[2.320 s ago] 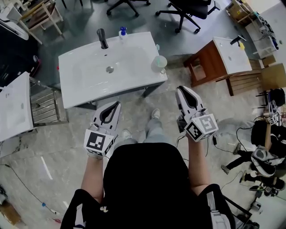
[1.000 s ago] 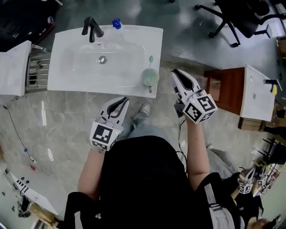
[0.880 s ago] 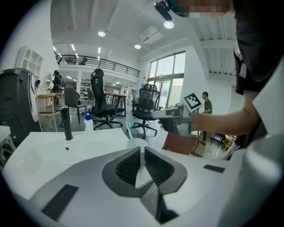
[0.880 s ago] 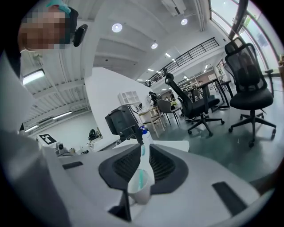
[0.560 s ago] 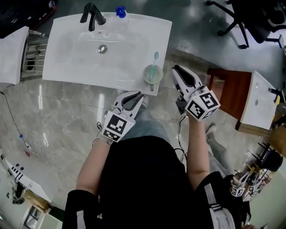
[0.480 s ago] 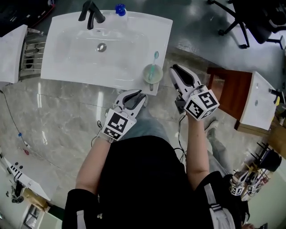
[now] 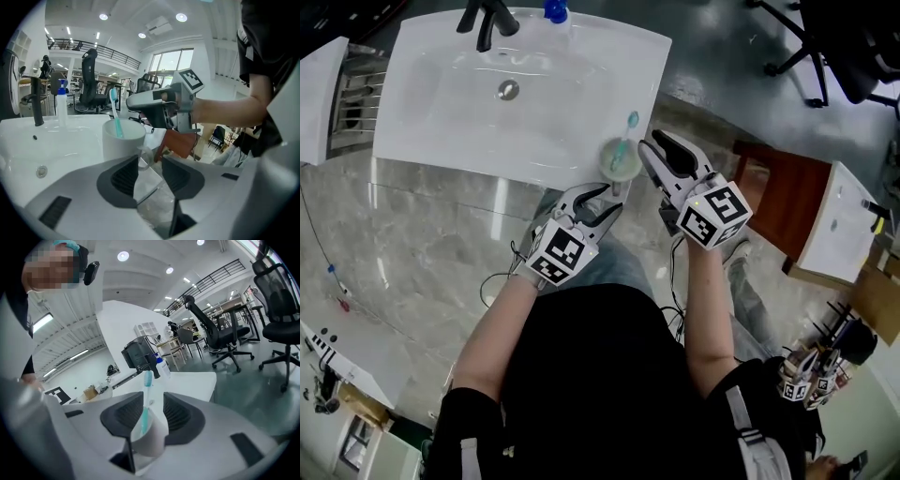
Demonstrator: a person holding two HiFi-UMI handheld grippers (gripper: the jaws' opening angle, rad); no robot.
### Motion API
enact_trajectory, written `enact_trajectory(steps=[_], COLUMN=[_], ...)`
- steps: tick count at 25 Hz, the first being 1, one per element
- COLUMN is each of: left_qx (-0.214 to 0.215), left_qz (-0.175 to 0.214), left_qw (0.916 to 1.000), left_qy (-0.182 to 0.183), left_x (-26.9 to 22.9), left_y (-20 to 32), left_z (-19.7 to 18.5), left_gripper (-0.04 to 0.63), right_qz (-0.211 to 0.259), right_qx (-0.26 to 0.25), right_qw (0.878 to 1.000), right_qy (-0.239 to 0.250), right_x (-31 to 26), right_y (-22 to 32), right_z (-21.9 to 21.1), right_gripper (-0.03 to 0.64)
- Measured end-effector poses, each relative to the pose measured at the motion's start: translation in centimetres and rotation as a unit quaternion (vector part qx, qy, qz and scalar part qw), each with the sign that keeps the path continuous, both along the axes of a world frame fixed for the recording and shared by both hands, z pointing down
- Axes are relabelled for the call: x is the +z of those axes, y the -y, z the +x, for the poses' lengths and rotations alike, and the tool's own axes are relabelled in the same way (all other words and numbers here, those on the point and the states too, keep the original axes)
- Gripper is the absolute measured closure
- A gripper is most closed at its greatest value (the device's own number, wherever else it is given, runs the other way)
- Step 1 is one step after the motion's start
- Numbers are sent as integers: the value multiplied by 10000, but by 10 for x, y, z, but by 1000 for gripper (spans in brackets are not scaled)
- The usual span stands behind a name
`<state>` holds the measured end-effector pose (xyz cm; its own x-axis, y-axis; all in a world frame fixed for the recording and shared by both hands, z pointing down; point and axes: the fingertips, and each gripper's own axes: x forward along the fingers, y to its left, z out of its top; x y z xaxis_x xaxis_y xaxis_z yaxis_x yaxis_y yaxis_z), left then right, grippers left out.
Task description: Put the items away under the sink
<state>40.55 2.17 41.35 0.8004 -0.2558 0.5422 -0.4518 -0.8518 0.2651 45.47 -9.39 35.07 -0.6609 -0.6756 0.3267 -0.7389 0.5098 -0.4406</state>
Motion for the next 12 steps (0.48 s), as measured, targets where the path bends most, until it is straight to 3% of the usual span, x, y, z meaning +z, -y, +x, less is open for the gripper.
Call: enact_trajectory(steps=[12], left_qx=[40], left_qz=[-38], left_qw=[9999], left_qy=[-89], left_x=[11], left_y=[5], left_z=[11], left_gripper=[453], right_qz=[-144], right_qx=[-527], right_qw=[9985], right_qy=[-69], right_x=[22], right_y=[12], right_z=[-34], right_gripper=[477])
